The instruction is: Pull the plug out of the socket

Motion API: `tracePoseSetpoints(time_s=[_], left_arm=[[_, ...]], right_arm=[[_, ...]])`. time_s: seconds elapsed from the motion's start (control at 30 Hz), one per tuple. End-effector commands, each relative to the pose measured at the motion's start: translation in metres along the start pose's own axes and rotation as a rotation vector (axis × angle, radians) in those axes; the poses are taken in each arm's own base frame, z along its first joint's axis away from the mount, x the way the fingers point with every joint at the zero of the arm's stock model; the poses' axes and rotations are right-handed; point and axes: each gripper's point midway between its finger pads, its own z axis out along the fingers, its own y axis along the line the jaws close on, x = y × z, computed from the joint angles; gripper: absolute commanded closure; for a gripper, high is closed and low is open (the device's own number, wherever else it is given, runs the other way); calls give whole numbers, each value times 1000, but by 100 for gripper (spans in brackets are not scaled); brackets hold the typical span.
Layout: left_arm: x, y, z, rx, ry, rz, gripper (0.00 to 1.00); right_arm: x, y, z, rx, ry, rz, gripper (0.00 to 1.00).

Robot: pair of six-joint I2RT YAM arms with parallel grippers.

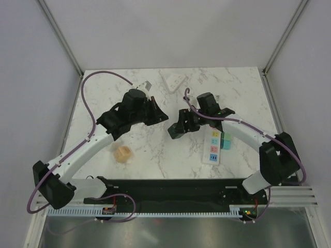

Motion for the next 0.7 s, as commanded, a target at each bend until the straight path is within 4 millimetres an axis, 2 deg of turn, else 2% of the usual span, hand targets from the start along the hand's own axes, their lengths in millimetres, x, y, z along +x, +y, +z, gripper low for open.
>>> tracePoseSetpoints(time_s=[0.0, 0.07, 0.2, 0.23, 0.27, 0.37, 0.43, 0.53, 0.67], left_arm=[[-18, -1, -32, -3, -93, 66, 98], [-20, -4, -44, 12, -123, 55, 98], [-22, -5, -57, 28, -152, 52, 98], [-21, -3, -58, 25, -153, 50, 98], [-20, -3, -59, 25, -153, 47, 98], [-20, -1, -61, 19, -159, 40, 98], [-20, -1, -61, 18, -158, 37, 98], [-20, -3, -61, 24, -157, 36, 98], [-22, -5, -62, 26, -155, 39, 98]], right_arm=[[-16, 47, 34, -152, -8, -127, 100], [-10, 56, 59, -185, 23, -153, 100], [-3, 70, 94, -248, 73, -144, 100], [-9, 79, 99, -268, 68, -151, 100], [2, 82, 113, -280, 109, -147, 100], [8, 95, 137, -289, 140, -155, 100], [5, 103, 146, -293, 135, -155, 100], [20, 111, 171, -290, 181, -130, 100], [29, 115, 190, -283, 201, -127, 100]])
